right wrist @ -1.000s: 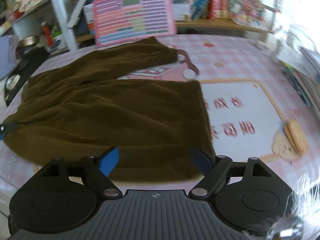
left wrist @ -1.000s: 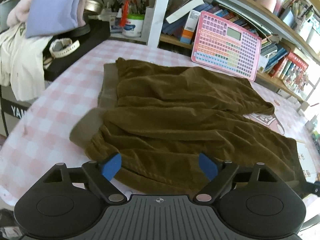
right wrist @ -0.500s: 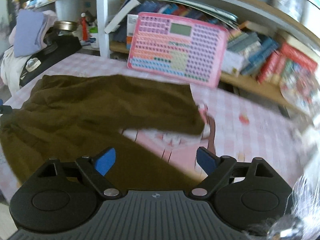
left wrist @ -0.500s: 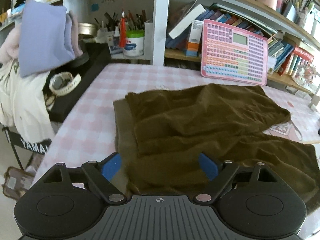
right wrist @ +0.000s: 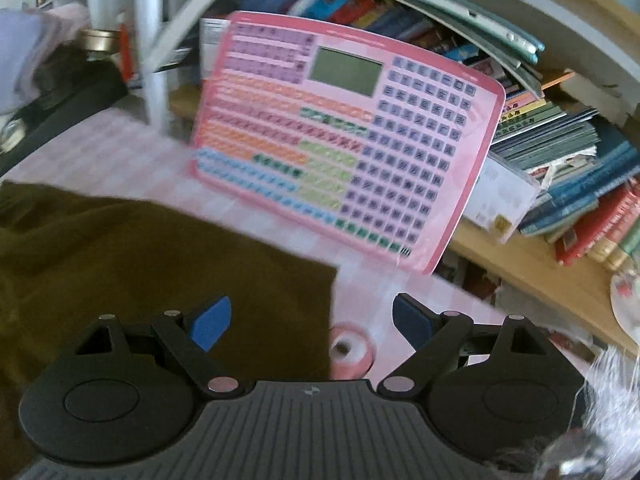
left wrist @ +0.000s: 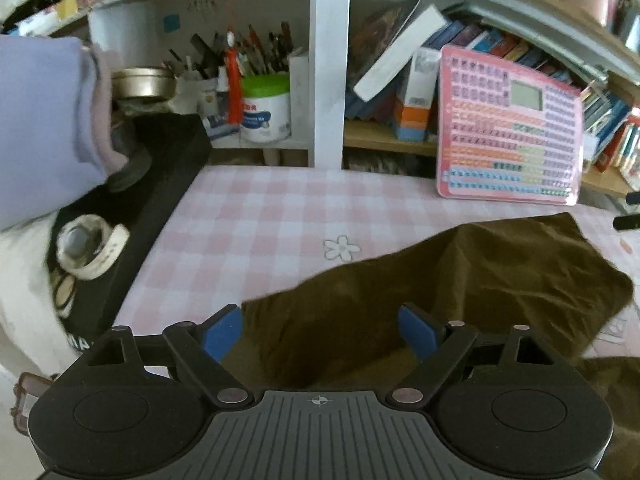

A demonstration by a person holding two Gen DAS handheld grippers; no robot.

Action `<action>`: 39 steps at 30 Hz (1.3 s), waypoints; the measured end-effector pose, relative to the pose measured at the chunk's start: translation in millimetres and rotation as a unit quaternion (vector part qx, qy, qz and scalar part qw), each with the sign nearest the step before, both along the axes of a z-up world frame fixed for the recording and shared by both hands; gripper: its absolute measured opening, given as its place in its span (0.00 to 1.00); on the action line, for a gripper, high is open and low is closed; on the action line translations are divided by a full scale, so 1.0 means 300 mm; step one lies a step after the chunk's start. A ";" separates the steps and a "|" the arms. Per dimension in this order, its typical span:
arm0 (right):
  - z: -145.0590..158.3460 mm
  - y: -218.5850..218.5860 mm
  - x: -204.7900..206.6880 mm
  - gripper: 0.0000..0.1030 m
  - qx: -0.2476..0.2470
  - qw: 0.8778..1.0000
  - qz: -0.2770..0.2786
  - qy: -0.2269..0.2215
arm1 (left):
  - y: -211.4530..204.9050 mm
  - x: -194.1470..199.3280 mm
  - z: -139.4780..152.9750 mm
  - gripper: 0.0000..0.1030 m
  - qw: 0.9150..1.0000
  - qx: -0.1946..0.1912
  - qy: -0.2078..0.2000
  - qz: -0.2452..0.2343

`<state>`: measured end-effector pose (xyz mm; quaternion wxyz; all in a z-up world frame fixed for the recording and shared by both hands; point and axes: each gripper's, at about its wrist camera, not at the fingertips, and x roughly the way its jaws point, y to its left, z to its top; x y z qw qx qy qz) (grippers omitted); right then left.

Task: Fold clothes

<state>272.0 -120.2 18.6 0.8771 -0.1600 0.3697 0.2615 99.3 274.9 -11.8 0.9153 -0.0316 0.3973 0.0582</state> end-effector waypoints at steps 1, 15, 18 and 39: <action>-0.015 0.000 0.031 0.85 0.000 1.000 0.002 0.004 | 0.004 0.024 -0.011 0.85 1.000 0.002 0.003 -0.002; -0.222 0.068 0.263 0.63 0.006 0.996 0.053 0.072 | 0.048 0.165 -0.089 0.78 0.998 0.010 0.037 -0.059; -0.234 0.069 0.271 0.57 0.013 0.995 0.051 0.084 | 0.051 0.188 -0.108 0.78 0.995 0.016 0.055 -0.078; 0.169 -0.102 -0.133 0.05 0.133 0.983 -0.109 -0.070 | 0.050 0.024 0.160 0.05 0.981 -0.002 -0.108 -0.161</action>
